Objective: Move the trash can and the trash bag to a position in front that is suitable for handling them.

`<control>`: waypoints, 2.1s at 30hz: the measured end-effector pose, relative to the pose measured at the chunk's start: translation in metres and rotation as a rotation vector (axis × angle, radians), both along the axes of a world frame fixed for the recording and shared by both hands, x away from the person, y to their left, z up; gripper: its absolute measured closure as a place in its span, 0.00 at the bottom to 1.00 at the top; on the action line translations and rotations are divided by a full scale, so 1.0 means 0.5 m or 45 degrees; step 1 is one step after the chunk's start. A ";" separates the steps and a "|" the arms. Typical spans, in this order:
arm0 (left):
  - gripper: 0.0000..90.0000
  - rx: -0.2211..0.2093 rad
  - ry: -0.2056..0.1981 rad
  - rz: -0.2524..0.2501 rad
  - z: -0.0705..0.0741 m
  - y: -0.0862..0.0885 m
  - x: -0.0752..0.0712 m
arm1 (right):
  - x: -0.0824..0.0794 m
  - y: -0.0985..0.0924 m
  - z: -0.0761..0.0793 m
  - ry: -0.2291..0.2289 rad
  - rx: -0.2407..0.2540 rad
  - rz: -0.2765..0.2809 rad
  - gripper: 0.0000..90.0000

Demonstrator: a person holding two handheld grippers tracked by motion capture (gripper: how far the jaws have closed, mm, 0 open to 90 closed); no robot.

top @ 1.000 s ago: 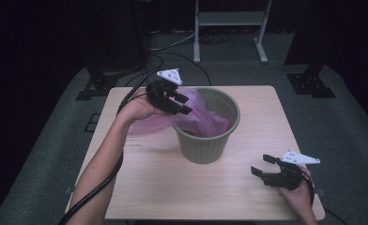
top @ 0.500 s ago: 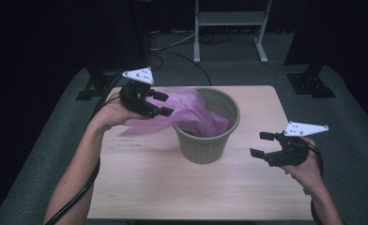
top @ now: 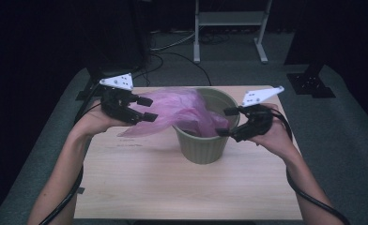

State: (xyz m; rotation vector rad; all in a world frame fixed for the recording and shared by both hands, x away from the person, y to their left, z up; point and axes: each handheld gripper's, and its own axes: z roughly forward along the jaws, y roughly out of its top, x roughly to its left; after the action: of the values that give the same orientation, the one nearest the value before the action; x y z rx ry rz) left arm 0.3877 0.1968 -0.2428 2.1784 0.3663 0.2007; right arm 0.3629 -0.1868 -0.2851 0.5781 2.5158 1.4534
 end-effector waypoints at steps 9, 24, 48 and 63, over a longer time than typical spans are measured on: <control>0.40 -0.004 0.007 -0.007 -0.005 0.006 -0.005 | 0.048 0.105 0.015 0.021 -0.144 0.077 0.38; 0.40 -0.016 0.008 -0.019 -0.003 0.005 -0.007 | 0.078 0.166 -0.001 0.031 -0.299 0.032 0.98; 0.37 -0.060 -0.001 -0.010 -0.003 0.027 -0.012 | 0.058 0.049 0.001 0.079 -0.242 -0.046 0.92; 0.37 -0.059 -0.003 0.018 -0.002 0.059 -0.021 | 0.035 0.147 0.057 -0.006 -0.195 0.152 0.60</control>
State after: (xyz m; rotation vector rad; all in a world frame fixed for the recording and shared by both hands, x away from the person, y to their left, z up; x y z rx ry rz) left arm 0.3770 0.2261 -0.2440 2.1307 0.3816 0.2005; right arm 0.3803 -0.1131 -0.2565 0.4047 2.6692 1.2807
